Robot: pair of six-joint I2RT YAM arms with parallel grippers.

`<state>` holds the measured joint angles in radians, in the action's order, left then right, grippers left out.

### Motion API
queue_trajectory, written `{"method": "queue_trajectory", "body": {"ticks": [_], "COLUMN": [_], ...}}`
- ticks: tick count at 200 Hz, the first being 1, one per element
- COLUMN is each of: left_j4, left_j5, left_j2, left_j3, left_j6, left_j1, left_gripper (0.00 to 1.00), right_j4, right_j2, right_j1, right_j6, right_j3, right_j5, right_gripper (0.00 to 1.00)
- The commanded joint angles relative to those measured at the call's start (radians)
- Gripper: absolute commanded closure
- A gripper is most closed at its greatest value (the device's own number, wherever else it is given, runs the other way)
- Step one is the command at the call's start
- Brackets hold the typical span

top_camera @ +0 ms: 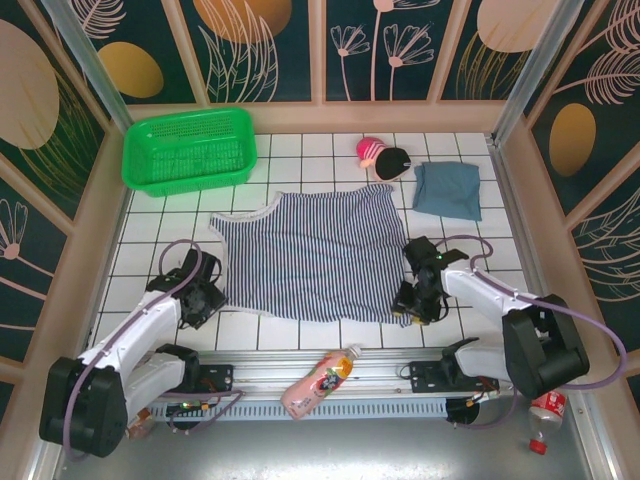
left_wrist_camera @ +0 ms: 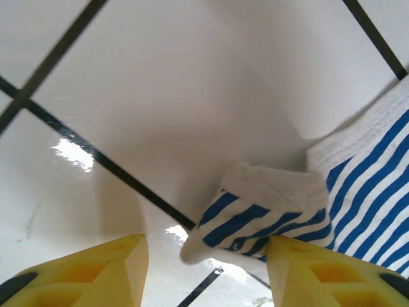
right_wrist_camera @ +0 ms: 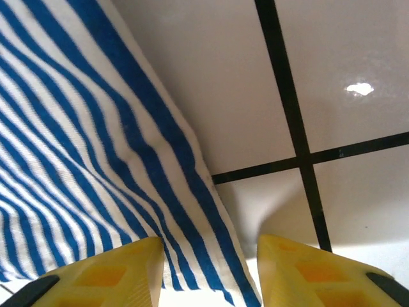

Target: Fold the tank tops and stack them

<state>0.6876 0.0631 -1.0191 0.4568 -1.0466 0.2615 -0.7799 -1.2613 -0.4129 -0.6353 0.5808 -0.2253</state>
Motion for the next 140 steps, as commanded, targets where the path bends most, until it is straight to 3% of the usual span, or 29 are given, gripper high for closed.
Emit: {"method": "queue_trajectory", "body": {"ticks": [1, 27, 50, 79, 140], "left_j4": [-0.08, -0.109, -0.07, -0.039, -0.024], "left_j5": [-0.043, -0.051, -0.04, -0.028, -0.023], "left_j2": [-0.037, -0.068, -0.073, -0.059, -0.053], "left_j3": [-0.027, -0.034, -0.002, 0.012, 0.043], "left_j6": [-0.021, -0.009, 0.005, 0.011, 0.021], "left_j1": [-0.004, -0.002, -0.003, -0.003, -0.003], "left_gripper": [0.51, 0.59, 0.64, 0.78, 0.94], "right_j4": [0.021, 0.028, 0.0, -0.032, -0.056], "right_j2": [-0.007, -0.021, 0.018, 0.039, 0.019], "right_j1": [-0.003, -0.009, -0.009, -0.003, 0.008], "right_j6": [-0.001, 0.009, 0.006, 0.009, 0.025], "right_j3": [-0.024, -0.027, 0.0, 0.036, 0.148], "right_j5": [0.021, 0.013, 0.043, 0.063, 0.048], "right_gripper": [0.59, 0.63, 0.74, 0.79, 0.81]}}
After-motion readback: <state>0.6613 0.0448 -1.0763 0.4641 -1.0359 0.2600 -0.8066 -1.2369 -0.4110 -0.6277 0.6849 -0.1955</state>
